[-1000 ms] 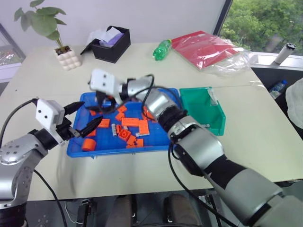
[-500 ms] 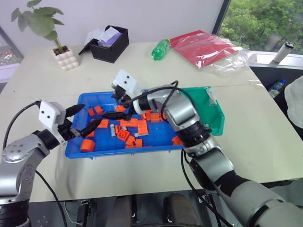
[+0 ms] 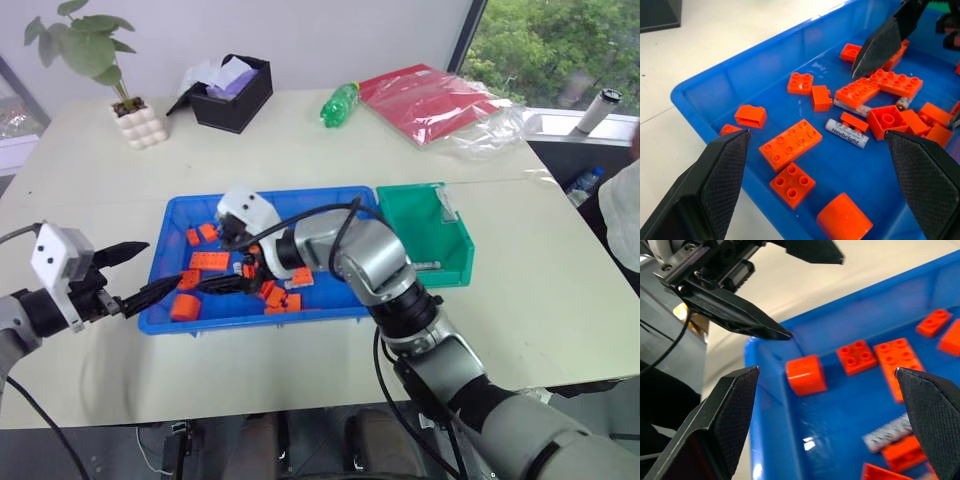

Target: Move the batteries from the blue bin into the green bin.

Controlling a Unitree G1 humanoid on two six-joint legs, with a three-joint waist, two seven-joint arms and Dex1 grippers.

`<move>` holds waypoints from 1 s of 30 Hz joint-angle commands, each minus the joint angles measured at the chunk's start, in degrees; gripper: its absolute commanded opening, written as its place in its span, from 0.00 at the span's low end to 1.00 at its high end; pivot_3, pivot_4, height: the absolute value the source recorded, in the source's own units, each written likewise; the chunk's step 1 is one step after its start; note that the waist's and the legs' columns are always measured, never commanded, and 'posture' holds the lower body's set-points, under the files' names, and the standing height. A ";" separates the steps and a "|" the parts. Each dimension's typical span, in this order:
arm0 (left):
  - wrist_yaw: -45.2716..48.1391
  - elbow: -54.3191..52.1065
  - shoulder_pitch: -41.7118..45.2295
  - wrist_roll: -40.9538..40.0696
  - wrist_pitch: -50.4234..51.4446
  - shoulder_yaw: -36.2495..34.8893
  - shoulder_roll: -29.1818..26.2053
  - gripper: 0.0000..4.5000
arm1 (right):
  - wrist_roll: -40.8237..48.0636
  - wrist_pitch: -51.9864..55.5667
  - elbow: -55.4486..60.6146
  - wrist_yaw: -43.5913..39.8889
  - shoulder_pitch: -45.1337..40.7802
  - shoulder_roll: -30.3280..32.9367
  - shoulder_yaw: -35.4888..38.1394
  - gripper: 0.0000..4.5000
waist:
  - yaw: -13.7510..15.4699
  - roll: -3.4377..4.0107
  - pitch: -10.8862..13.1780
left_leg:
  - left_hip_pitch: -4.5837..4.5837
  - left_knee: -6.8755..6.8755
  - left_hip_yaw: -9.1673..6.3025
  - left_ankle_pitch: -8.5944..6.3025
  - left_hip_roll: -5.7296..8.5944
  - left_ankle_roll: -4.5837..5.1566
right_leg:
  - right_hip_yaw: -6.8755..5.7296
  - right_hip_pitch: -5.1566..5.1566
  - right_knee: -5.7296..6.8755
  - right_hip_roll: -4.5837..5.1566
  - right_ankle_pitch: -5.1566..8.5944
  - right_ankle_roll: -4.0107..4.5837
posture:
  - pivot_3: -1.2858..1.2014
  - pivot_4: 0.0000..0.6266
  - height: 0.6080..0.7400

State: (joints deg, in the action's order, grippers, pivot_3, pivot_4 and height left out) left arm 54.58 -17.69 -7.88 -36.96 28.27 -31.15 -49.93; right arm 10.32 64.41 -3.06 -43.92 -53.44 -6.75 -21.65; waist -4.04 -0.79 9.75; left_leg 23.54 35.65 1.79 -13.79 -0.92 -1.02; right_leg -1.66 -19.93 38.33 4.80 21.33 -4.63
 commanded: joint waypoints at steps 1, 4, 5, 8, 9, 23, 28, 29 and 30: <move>-0.51 -3.78 -0.25 -1.31 0.24 -1.75 0.00 1.00 | 1.15 -0.93 -2.91 2.35 0.03 -2.78 -0.97 0.99 | -0.01 0.00 0.00 | 0.00 -0.04 0.01 0.00 0.00 0.00 | 0.00 -0.12 0.00 0.00 0.00 0.01 | 0.52 0.24 1.00; -1.33 -5.56 -0.73 -1.60 0.70 -1.75 0.62 1.00 | 1.11 -1.66 -5.89 3.17 -0.25 -3.44 -1.21 0.99 | 0.00 0.00 0.00 | 0.10 -0.12 0.03 0.01 0.00 -0.01 | 0.00 -0.17 0.00 0.01 -0.02 0.04 | 0.52 0.24 1.00; -1.66 -6.13 -0.84 -1.67 0.69 -1.88 0.85 1.00 | 0.88 -2.25 -7.28 3.37 -0.37 -3.47 -1.37 0.99 | 0.00 -0.01 -0.01 | 0.15 -0.12 0.03 0.01 0.00 -0.01 | 0.00 -0.18 0.01 0.01 -0.02 0.04 | 0.52 0.24 1.00; -2.80 -7.55 -0.91 -2.10 0.77 -2.40 1.53 1.00 | -0.17 -5.20 -12.20 3.71 -0.97 -3.12 -1.97 0.99 | -0.02 -0.02 -0.01 | 0.33 -0.11 0.06 0.02 0.00 -0.01 | 0.00 -0.33 0.01 0.00 -0.03 0.04 | 0.52 0.24 1.00; -3.16 -7.92 -0.92 -2.24 0.86 -2.44 1.78 1.00 | -0.71 -6.69 -14.09 3.87 -1.42 -2.88 -2.06 0.99 | -0.02 -0.02 -0.01 | 0.37 -0.11 0.06 0.02 0.00 0.00 | 0.00 -0.38 0.01 0.00 -0.03 0.03 | 0.52 0.24 1.00; -5.27 -8.22 -0.25 -1.70 0.09 -0.64 4.21 1.00 | -2.80 -14.39 -20.10 2.60 -5.01 0.32 -1.87 0.99 | 0.06 -0.04 -0.02 | 0.50 0.10 0.08 0.04 0.00 -0.01 | -0.01 -0.52 0.30 -0.05 -0.04 0.02 | 0.52 0.24 1.00; -5.53 -8.02 0.50 -1.61 -0.02 0.11 4.57 1.00 | -3.02 -14.98 -19.67 3.52 -5.54 0.66 -1.30 0.99 | 0.02 -0.04 -0.02 | 0.51 0.19 0.08 0.04 0.00 -0.01 | 0.00 -0.52 0.35 -0.04 -0.04 0.02 | 0.52 0.24 1.00; -5.58 -8.02 0.58 -1.58 -0.04 0.22 4.68 1.00 | -3.08 -14.97 -19.94 3.66 -5.65 0.71 -1.18 0.99 | 0.04 -0.04 -0.02 | 0.51 0.19 0.08 0.04 0.00 -0.01 | 0.00 -0.52 0.36 -0.04 -0.04 0.02 | 0.52 0.24 1.00; -5.63 -8.03 0.65 -1.55 -0.07 0.31 4.78 1.00 | -3.16 -14.95 -20.09 3.62 -5.61 0.82 -1.27 0.99 | 0.04 -0.04 -0.02 | 0.51 0.22 0.08 0.04 0.00 -0.01 | 0.00 -0.52 0.42 -0.04 -0.04 0.02 | 0.52 0.24 1.00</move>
State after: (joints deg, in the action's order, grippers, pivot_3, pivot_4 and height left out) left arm 49.37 -25.08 -7.75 -38.20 29.26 -30.24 -45.19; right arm 7.17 50.45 -24.91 -40.45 -57.25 -5.57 -23.83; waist -4.00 -0.83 9.73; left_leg 24.05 35.91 1.87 -13.76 -0.92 -1.03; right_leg -1.66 -20.46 38.83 4.76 21.29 -4.61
